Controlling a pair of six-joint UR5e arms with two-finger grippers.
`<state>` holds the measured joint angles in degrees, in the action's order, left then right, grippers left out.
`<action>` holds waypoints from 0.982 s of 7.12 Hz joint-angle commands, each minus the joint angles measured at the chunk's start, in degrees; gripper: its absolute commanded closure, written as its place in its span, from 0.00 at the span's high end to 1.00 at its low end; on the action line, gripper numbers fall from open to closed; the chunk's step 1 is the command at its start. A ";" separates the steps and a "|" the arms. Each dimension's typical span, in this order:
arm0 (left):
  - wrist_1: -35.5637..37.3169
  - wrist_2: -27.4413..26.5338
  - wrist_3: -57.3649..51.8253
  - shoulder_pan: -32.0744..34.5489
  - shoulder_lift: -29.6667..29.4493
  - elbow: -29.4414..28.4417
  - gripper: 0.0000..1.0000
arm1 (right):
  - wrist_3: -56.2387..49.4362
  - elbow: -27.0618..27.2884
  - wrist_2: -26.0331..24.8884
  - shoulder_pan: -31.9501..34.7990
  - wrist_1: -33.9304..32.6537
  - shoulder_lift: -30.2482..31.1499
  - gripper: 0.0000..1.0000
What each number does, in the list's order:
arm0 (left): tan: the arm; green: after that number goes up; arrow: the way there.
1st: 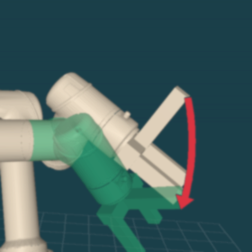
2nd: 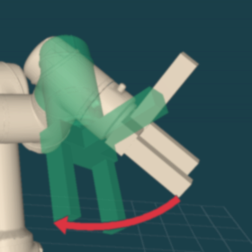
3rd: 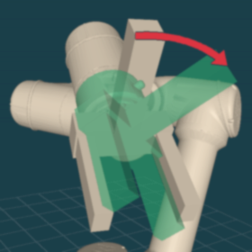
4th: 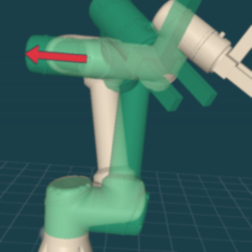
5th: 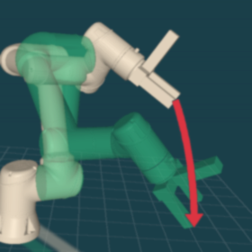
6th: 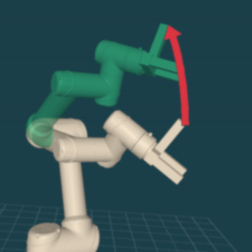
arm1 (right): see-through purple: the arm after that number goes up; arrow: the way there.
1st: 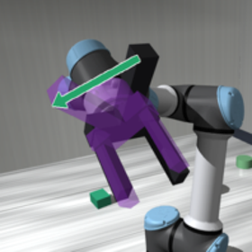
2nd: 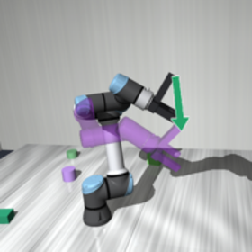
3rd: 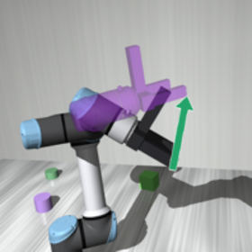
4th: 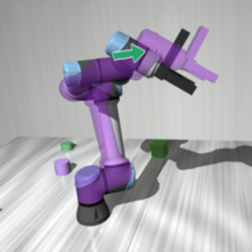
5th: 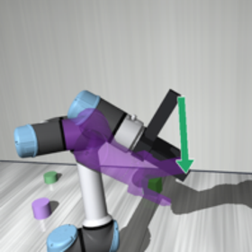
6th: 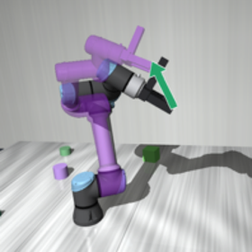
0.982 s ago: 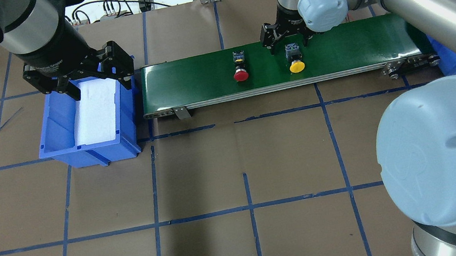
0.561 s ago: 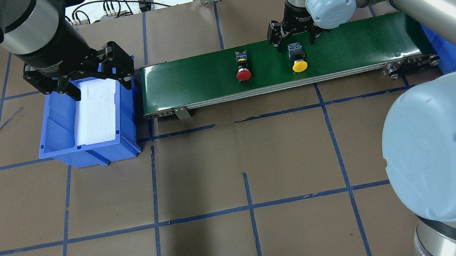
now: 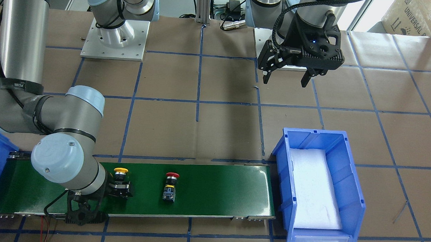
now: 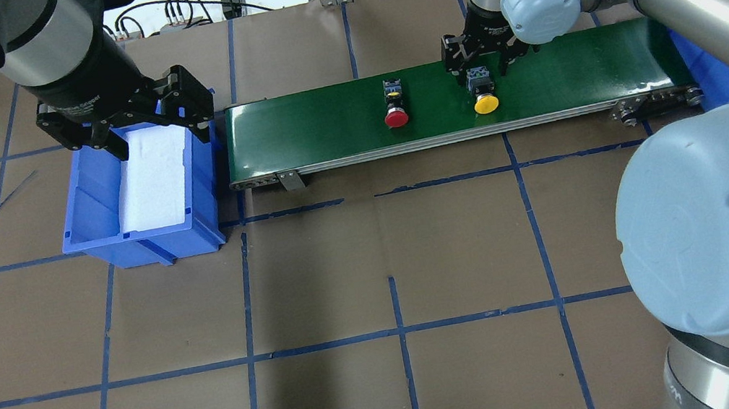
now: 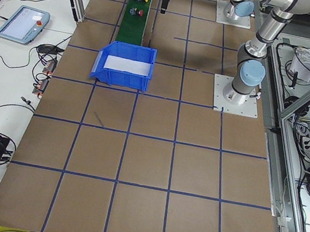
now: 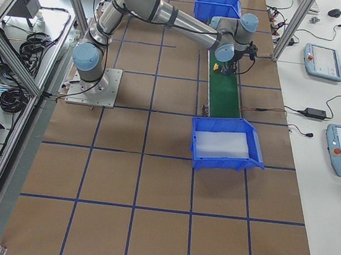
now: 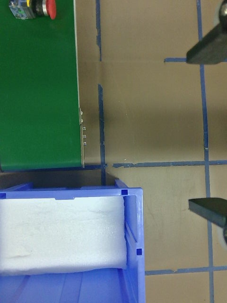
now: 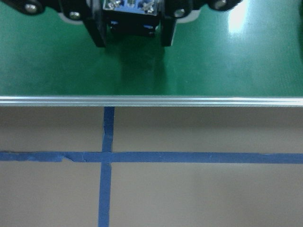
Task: Transport two buttons from left to right
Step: 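Grasp the yellow-capped button on the belt with the right gripper, then carry the yellow button into the far blue bin and release it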
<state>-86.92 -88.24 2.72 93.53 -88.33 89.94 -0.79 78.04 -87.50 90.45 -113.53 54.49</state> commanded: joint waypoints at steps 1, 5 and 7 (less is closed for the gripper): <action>0.00 0.00 0.00 0.07 0.00 -0.02 1.00 | -1.31 -2.87 1.01 -0.18 5.14 0.35 0.15; 0.00 0.00 0.00 0.07 0.00 -0.02 1.00 | -10.68 -19.12 1.01 -11.05 20.26 0.79 0.16; 0.00 0.00 0.00 0.07 0.00 0.06 1.00 | -17.37 -21.08 -0.04 -18.86 21.34 0.71 0.17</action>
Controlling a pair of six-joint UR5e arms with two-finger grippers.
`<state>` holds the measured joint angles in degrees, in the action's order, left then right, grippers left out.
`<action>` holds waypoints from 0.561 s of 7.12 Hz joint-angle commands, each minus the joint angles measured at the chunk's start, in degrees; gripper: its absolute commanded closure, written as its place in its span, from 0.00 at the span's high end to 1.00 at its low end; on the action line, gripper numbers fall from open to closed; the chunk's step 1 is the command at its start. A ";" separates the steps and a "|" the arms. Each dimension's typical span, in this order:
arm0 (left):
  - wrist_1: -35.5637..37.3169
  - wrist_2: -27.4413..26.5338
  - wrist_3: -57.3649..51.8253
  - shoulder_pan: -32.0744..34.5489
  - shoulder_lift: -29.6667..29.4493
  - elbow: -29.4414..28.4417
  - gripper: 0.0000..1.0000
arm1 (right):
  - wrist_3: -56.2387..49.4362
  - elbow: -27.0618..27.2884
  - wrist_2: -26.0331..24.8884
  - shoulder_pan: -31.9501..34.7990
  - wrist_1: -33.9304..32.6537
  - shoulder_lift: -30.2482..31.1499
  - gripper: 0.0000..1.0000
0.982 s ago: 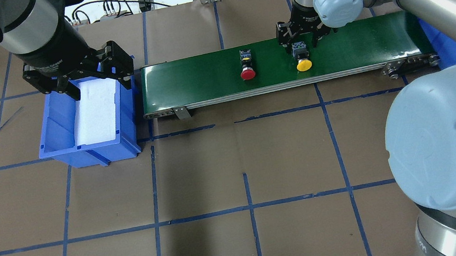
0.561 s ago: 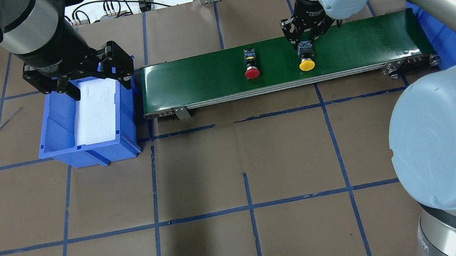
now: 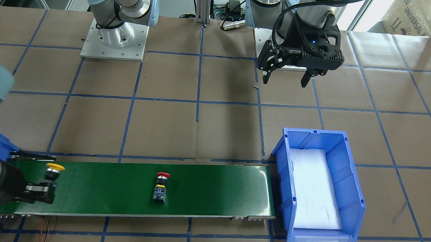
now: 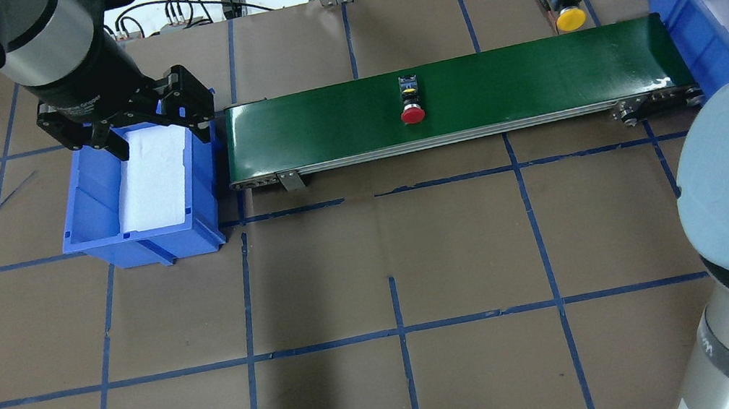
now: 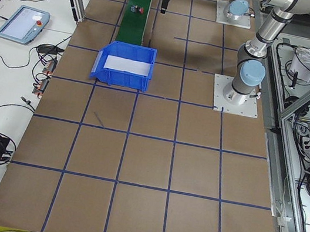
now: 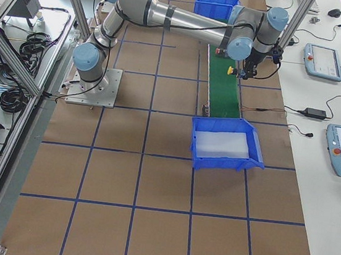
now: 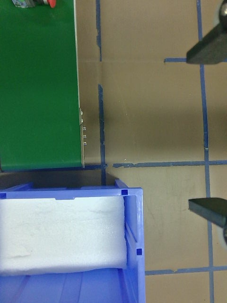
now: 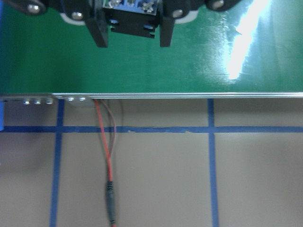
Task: Transport two buttons from left to right
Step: 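Carry the yellow button into the far blue bin and release it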
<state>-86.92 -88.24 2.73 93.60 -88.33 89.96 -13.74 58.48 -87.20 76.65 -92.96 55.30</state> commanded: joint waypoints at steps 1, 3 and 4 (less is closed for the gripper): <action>0.00 0.00 0.00 0.01 0.00 -0.05 1.00 | -9.76 -1.53 -0.34 -8.50 -0.20 -0.45 0.17; 0.00 0.00 0.00 -0.08 0.00 -0.05 1.00 | -20.77 -1.44 -0.08 -16.24 -3.45 -5.08 0.17; 0.00 0.00 0.00 0.01 0.00 0.04 1.00 | -26.72 -1.27 -0.17 -18.79 -3.89 -7.28 0.17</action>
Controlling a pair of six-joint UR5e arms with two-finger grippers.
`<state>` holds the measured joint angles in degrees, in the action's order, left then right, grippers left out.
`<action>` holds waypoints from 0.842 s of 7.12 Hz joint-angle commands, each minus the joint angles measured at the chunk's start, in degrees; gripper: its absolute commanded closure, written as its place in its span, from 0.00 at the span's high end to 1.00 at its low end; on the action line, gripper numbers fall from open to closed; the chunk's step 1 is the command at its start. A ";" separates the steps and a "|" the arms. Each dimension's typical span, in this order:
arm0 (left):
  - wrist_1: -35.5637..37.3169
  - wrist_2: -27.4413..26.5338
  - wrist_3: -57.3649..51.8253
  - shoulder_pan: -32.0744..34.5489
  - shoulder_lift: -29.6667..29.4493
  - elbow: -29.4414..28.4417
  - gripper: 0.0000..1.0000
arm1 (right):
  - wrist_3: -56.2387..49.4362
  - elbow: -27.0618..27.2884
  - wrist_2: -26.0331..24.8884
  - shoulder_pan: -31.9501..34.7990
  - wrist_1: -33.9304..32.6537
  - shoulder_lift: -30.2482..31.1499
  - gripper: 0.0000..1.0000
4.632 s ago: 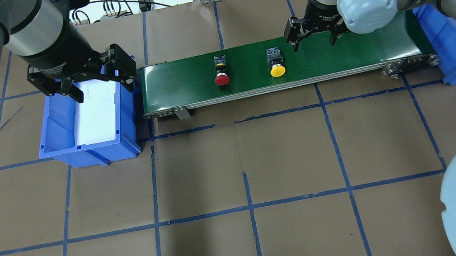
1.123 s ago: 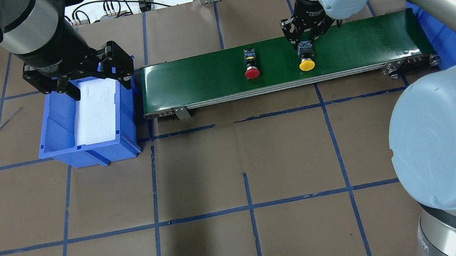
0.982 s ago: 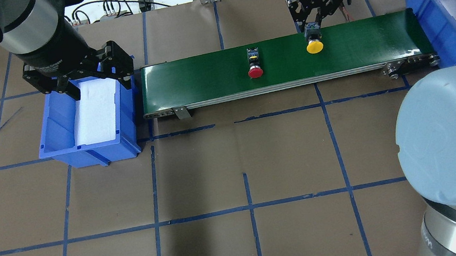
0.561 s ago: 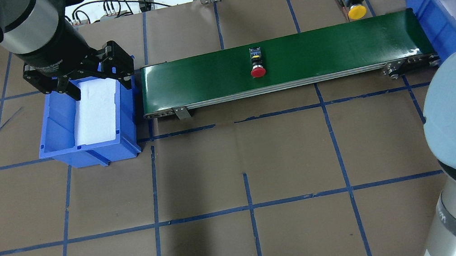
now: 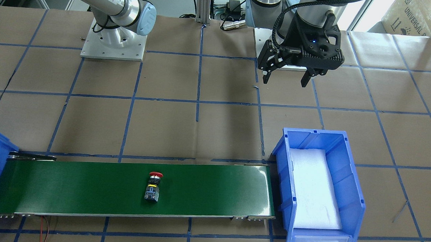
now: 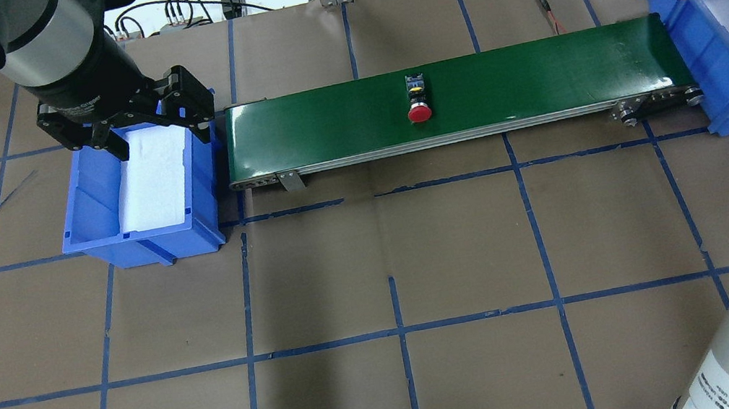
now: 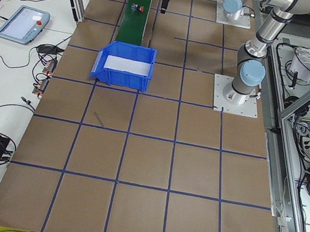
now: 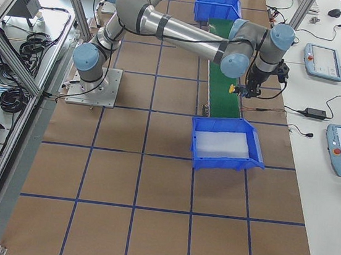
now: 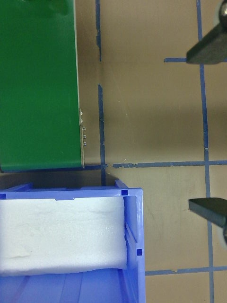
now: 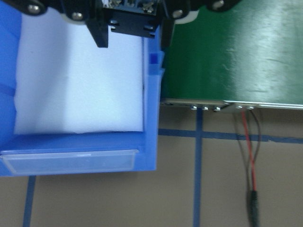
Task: Transport two buttons from left to right
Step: 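Carry the yellow button into the far blue bin and release it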
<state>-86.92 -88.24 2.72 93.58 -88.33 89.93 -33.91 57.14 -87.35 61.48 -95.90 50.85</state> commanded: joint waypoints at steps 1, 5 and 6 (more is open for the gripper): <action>0.00 -0.09 0.00 0.11 0.09 0.24 1.00 | -8.61 0.08 0.07 -4.52 -1.21 -4.34 0.17; 0.00 0.00 0.00 0.20 0.09 0.42 1.00 | -11.44 0.69 0.08 -5.06 -2.00 -7.60 0.20; 0.00 0.00 0.00 0.20 0.09 0.51 1.00 | -11.27 0.52 0.07 -5.06 -2.18 -8.04 0.26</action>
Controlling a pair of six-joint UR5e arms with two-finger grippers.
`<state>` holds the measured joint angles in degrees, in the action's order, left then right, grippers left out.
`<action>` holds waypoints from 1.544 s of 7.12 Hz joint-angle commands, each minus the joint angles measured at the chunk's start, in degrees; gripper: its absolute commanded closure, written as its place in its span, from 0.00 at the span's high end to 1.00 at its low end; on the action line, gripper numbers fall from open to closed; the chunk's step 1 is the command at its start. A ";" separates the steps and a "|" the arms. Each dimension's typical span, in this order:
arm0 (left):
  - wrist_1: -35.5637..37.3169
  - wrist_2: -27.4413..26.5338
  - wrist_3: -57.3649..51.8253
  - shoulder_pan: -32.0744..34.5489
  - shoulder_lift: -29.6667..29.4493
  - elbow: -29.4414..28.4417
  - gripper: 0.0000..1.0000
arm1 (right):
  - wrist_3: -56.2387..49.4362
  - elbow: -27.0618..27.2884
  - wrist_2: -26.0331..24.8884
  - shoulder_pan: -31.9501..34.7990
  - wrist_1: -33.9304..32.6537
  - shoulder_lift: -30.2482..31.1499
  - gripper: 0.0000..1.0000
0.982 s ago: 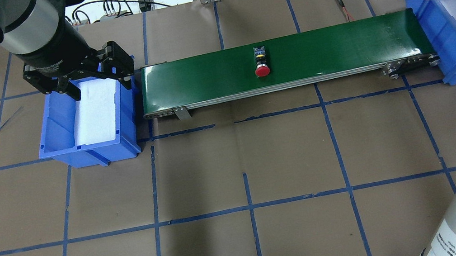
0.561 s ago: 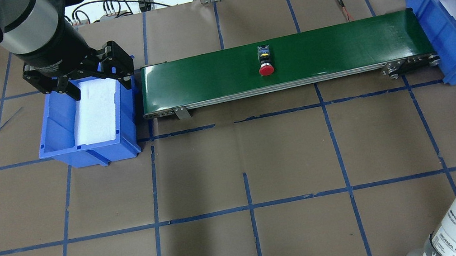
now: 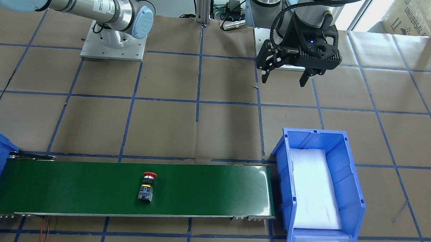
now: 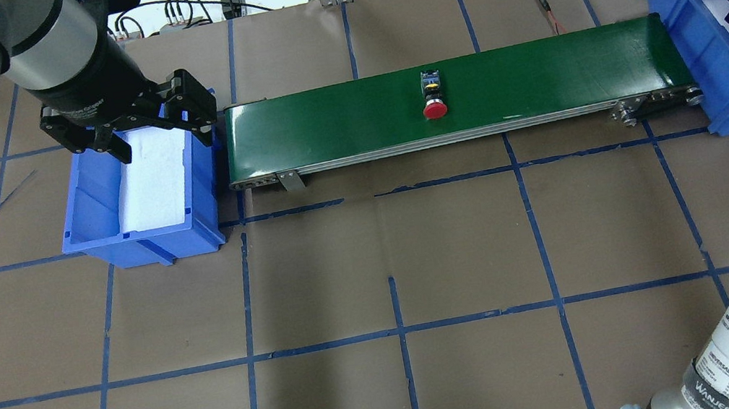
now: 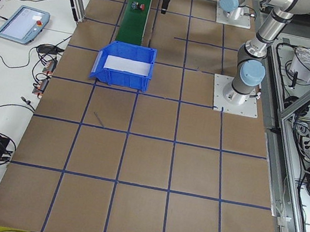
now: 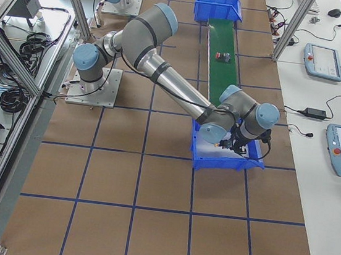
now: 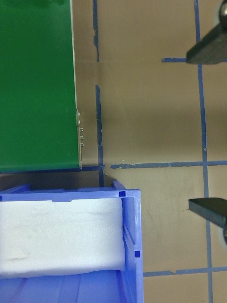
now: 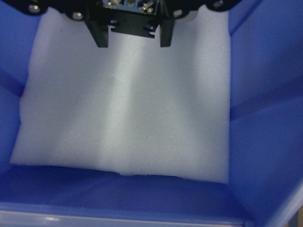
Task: Transport two buttons from left to right
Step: 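Carry the yellow button into the far blue bin and release it, then return the right gripper to the belt and grasp the red-capped button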
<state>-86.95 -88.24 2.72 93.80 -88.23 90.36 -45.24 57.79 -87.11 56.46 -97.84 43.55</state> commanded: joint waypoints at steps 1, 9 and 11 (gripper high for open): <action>0.03 0.00 0.00 -0.02 -0.01 0.00 1.00 | 0.06 -0.13 -0.25 -0.03 -0.16 -0.75 0.33; -0.41 -0.09 0.00 0.68 -0.28 0.34 1.00 | 2.05 -2.15 -0.25 12.06 5.19 10.49 1.00; -0.41 0.00 0.00 0.77 -0.36 0.26 1.00 | 13.47 -1.19 -0.43 20.85 8.09 10.33 1.00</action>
<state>-87.32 -88.27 2.73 94.48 -88.54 90.61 -37.80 56.09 -87.42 72.05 -91.38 53.61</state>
